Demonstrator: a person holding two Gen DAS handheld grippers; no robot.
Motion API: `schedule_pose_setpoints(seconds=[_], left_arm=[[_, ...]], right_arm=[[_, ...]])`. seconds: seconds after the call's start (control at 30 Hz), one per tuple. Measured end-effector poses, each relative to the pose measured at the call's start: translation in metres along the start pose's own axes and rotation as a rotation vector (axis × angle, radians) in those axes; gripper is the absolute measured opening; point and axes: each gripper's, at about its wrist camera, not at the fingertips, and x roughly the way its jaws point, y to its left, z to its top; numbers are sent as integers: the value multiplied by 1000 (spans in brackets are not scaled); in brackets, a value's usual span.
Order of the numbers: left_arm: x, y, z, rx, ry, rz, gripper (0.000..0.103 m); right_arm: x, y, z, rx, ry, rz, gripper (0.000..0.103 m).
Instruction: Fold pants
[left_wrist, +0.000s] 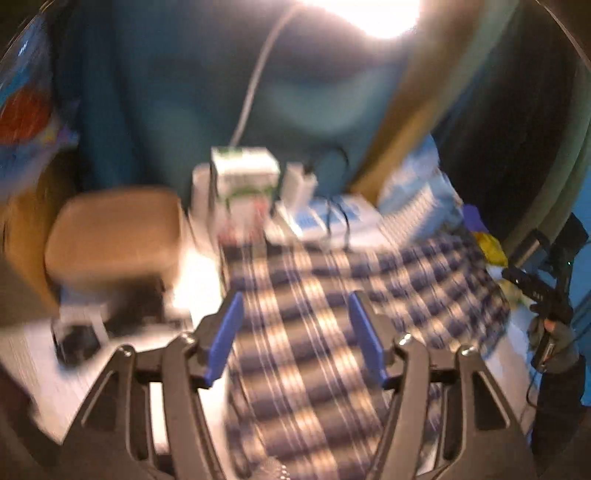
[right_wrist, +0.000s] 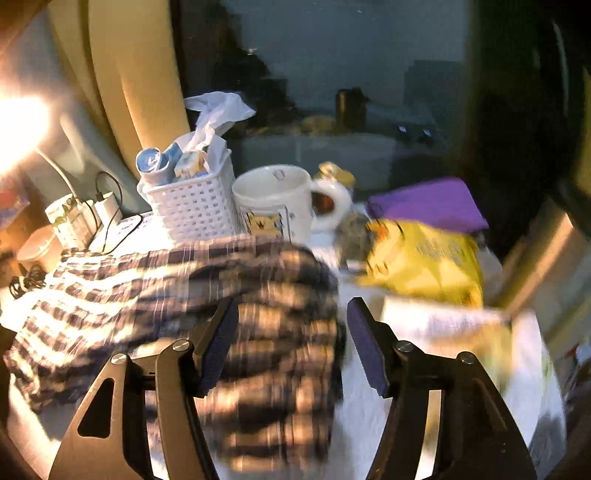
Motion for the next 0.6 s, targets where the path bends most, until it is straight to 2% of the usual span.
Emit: schedule_pose_setpoints(seconds=[0.17, 0.27, 0.43, 0.5, 0.6], left_arm=[[-13, -11, -75, -51, 69, 4, 64], [-21, -14, -104, -58, 94, 30, 64], [-14, -9, -128, -79, 118, 46, 64], [-7, -6, -130, -81, 121, 52, 64], [-3, -7, -128, -68, 106, 64, 64]], right_arm=[[-11, -12, -39, 71, 67, 18, 65], [-9, -18, -54, 119, 105, 44, 65], [6, -22, -65, 217, 151, 115, 65], [14, -23, -66, 273, 163, 151, 65], [16, -24, -64, 319, 143, 152, 65]])
